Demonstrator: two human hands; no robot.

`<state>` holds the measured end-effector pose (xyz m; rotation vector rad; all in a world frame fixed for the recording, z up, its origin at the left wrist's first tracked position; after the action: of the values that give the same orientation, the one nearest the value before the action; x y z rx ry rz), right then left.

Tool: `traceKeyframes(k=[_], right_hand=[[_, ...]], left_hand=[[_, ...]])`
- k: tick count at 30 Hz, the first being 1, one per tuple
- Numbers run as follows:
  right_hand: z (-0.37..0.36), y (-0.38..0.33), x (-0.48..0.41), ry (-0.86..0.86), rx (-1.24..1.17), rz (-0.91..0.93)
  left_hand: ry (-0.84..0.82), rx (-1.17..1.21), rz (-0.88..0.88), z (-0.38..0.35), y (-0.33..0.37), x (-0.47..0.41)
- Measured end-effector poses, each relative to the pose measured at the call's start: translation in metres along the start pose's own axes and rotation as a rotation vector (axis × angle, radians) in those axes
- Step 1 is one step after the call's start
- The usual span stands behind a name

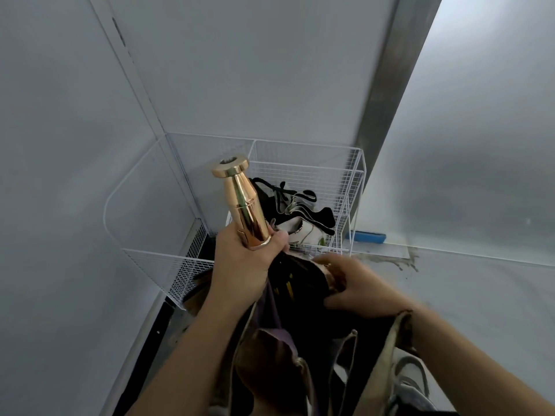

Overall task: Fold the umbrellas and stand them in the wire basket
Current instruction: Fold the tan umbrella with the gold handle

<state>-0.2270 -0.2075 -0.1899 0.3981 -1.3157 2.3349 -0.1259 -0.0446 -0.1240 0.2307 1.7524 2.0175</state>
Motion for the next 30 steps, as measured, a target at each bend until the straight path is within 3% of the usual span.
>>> traceKeyframes(k=[3, 6, 10, 12, 17, 21, 25, 30], right_hand=[[0.026, 0.008, 0.004, 0.273, 0.017, -0.115], [0.048, 0.020, 0.013, 0.529, -0.182, -0.163], [0.057, 0.024, 0.018, 0.602, -0.522, -0.212], [0.051, 0.022, 0.018, 0.575, -0.606, -0.253], [0.027, -0.004, 0.022, 0.260, -0.903, -0.217], [0.011, -0.014, 0.022, 0.077, -0.810, -0.091], [-0.003, -0.021, 0.015, 0.085, -0.668, 0.019], [-0.022, -0.026, 0.016, -0.066, -0.558, 0.049]], left_hand=[[-0.020, -0.077, -0.011, 0.005, -0.003, -0.001], [-0.002, -0.104, 0.003, 0.010, -0.005, -0.003], [0.134, -0.064, 0.054, 0.015, -0.005, -0.004], [0.192, -0.045, 0.068, 0.017, -0.007, -0.004], [0.282, -0.030, 0.093, 0.013, -0.011, -0.003], [0.282, -0.002, 0.103, 0.006, -0.009, 0.000], [0.229, 0.062, 0.107, -0.001, -0.009, 0.001], [0.177, 0.057, 0.123, -0.008, -0.006, 0.003]])
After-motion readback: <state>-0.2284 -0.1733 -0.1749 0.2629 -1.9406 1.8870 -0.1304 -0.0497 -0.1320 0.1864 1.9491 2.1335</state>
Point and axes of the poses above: each hand's wrist, its own x-axis away from the middle knuckle, its own z-axis out of the back of the hand, y = z × x, the point moved 3 cm from there along -x, towards the middle knuckle, and after that the axes turned 5 degrees about -z, right-handed, at the moved point
